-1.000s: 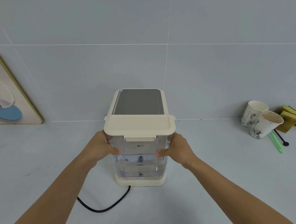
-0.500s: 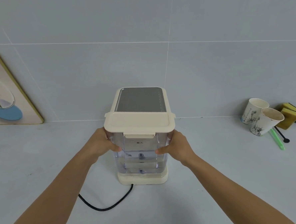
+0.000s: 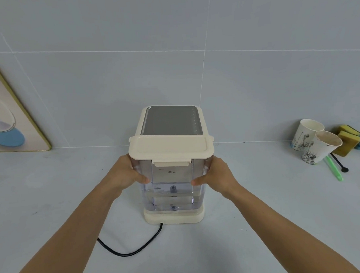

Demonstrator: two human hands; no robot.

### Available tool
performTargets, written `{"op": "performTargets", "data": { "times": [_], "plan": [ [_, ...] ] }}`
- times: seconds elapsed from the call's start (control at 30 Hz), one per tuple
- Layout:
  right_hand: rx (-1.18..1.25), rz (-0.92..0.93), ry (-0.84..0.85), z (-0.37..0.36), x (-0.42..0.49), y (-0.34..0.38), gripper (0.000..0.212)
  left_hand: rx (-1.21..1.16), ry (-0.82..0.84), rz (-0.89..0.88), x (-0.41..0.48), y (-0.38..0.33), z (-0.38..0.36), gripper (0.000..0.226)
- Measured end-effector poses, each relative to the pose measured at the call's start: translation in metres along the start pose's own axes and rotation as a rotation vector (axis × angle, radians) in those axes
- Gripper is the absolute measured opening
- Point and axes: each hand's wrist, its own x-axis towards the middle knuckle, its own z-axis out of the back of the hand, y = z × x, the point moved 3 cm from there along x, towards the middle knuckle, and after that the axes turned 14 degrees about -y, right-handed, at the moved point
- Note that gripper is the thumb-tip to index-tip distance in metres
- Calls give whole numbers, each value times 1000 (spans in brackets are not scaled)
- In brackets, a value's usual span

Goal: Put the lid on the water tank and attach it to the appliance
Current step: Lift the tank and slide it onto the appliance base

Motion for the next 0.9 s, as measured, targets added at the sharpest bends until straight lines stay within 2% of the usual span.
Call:
{"op": "performTargets", "data": {
  "times": [0.53,0.9],
  "plan": [
    [-44,17,-11,-3,-1,-5,66,-3,2,4,3,11,-5,58],
    [-47,9,24,-1,-6,-5,64,90,8,-10,8,24,-6,69]
  ]
}}
